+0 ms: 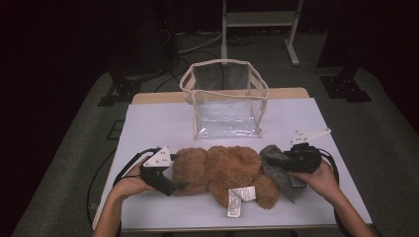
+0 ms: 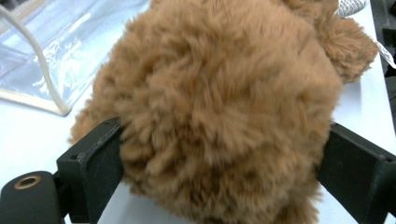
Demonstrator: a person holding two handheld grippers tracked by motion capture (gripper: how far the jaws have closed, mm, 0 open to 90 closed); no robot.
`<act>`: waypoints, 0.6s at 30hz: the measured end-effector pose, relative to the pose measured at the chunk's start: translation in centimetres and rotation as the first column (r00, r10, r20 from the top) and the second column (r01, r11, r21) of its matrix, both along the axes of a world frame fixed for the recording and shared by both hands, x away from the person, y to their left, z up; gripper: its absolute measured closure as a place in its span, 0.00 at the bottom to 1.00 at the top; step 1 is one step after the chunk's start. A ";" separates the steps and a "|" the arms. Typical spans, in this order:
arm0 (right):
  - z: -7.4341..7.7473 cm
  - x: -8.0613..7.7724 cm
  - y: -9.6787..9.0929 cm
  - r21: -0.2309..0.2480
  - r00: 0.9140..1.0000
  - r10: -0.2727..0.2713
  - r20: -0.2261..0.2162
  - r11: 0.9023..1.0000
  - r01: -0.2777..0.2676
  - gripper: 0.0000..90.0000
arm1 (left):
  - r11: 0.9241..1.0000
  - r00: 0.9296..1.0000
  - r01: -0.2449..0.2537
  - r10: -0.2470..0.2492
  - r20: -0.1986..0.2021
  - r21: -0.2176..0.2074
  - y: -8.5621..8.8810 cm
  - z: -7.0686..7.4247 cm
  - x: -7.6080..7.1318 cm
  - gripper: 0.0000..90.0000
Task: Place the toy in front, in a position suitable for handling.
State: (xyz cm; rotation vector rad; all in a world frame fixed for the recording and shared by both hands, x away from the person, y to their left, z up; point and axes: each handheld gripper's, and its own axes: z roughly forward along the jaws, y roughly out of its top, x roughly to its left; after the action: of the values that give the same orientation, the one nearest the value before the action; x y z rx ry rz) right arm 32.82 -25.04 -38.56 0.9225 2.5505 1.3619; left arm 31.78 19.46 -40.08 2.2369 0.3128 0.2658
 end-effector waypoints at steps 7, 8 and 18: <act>-1.5 -0.4 2.3 0.006 0.997 0.073 -0.038 0.997 -0.072 0.77 | 0.999 0.999 0.013 -0.015 -0.031 -0.051 0.7 -1.1 0.1 0.17; -1.6 -0.3 2.5 0.016 0.996 0.074 -0.044 0.997 -0.073 0.77 | 0.998 0.999 0.007 -0.009 -0.031 -0.067 0.8 -1.2 0.1 0.21; -0.2 -0.7 2.5 0.097 0.994 0.100 -0.036 0.991 -0.096 0.78 | 0.994 0.999 0.030 -0.027 0.027 -0.108 -1.1 -0.3 -0.7 0.37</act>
State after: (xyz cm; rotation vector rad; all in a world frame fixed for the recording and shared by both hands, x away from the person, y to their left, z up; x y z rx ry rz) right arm 32.15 -22.54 -38.78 0.8588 2.6138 1.5193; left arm 31.11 18.37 -40.40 2.1276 0.2750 0.2553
